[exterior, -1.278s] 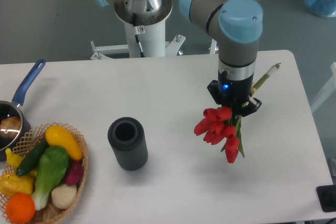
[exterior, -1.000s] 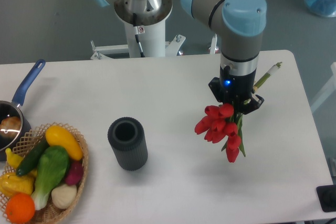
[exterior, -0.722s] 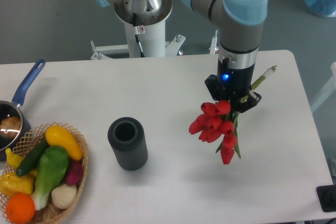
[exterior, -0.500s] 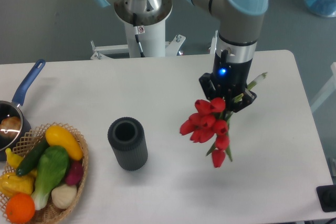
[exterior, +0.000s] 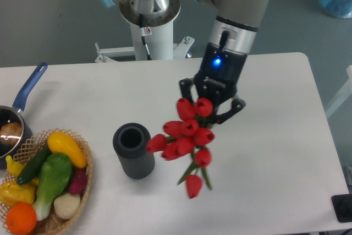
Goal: Insert the flowers into the vase
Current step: 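Carry the red tulip bunch in the gripper toward the black vase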
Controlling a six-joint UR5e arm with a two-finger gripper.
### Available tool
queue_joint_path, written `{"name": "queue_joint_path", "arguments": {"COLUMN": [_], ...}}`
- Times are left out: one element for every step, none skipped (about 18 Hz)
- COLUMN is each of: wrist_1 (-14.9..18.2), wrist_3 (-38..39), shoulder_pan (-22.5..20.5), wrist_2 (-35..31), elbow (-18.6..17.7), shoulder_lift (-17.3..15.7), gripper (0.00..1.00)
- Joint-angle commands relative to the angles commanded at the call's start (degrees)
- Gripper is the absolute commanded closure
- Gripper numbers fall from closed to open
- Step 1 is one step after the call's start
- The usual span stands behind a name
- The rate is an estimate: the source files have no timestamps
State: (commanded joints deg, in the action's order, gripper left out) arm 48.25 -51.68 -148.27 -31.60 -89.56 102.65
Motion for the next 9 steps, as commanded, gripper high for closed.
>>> {"name": "queue_joint_path", "arguments": {"wrist_1": [-0.09,-0.09,-0.09,0.00,0.00,0.00,0.00,-0.09,-0.09], "wrist_3": [0.00,0.09,0.26,0.35,0.35,0.35,0.35,0.35,0.35], "shoulder_pan": [0.00,0.09,0.09,0.09,0.18,0.61,0.88,0.97,0.97], "wrist_2": [4.14,6.61,7.94,8.13,8.22,8.22,8.31,9.27,11.80], "elbow": [-0.09,-0.09,-0.09,-0.09,-0.18,-0.18,-0.09,-0.09,-0.18], "shoulder_lift": [0.44,0.71,0.71,0.54,0.45,0.27,0.18,0.18,0.27], "gripper": [1.00,1.00,1.00,1.00,1.00,1.00,1.00,1.00,0.99]}}
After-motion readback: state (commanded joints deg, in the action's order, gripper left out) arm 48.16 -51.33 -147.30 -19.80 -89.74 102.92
